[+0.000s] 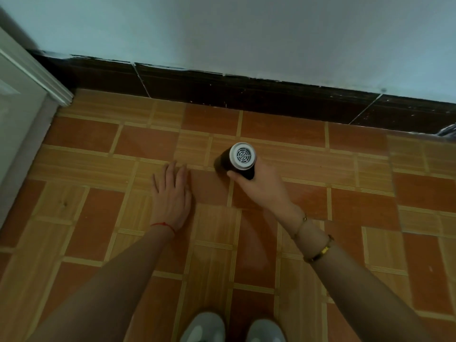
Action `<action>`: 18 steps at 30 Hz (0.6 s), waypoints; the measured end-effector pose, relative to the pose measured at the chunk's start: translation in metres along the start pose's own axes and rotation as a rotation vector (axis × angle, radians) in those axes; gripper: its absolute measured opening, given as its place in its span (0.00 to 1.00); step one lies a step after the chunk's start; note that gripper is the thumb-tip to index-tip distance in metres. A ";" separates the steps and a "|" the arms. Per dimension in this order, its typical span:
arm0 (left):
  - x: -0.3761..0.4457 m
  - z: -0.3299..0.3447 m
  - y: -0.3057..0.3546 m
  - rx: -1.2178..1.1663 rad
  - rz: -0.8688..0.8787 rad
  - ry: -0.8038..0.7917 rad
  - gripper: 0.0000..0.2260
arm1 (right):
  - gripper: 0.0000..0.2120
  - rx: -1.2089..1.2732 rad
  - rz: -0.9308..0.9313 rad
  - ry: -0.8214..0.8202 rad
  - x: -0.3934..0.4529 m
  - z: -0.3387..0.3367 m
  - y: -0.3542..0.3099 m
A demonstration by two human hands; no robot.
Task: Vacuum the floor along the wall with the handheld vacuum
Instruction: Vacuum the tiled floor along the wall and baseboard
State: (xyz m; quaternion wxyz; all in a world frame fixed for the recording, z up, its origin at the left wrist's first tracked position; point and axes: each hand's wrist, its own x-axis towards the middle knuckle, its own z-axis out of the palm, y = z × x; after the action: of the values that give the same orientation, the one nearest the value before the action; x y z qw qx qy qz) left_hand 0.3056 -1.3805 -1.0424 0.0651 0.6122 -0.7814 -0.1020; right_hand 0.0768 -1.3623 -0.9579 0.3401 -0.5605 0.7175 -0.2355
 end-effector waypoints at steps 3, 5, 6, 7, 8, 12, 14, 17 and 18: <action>-0.009 -0.006 -0.019 0.045 -0.061 0.029 0.21 | 0.31 0.069 0.005 0.067 0.021 0.004 -0.008; -0.014 -0.008 -0.031 0.070 -0.106 0.030 0.22 | 0.32 0.081 -0.015 0.109 0.039 0.009 -0.015; -0.016 -0.009 -0.036 0.076 -0.129 0.032 0.22 | 0.32 0.084 -0.021 0.118 0.047 0.012 -0.019; -0.018 -0.008 -0.040 0.077 -0.149 0.036 0.22 | 0.33 0.088 -0.024 0.118 0.054 0.016 -0.024; -0.020 -0.007 -0.044 0.075 -0.166 0.036 0.22 | 0.33 0.091 -0.027 0.114 0.060 0.020 -0.028; -0.028 -0.001 -0.055 0.070 -0.223 0.046 0.23 | 0.32 0.088 -0.096 0.022 0.067 0.045 -0.048; -0.031 0.001 -0.060 0.050 -0.269 0.070 0.23 | 0.33 0.088 -0.139 -0.069 0.060 0.060 -0.058; -0.035 0.002 -0.073 0.039 -0.341 0.090 0.24 | 0.33 0.030 -0.203 -0.203 0.048 0.080 -0.073; -0.036 0.002 -0.079 0.042 -0.375 0.101 0.24 | 0.33 0.019 -0.220 -0.248 0.045 0.086 -0.077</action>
State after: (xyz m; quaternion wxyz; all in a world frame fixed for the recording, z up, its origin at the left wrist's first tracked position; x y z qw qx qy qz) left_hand 0.3883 -1.3636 -1.0626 0.0712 0.7526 -0.6514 -0.0653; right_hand 0.1852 -1.4219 -0.9689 0.4035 -0.6573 0.6019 -0.2070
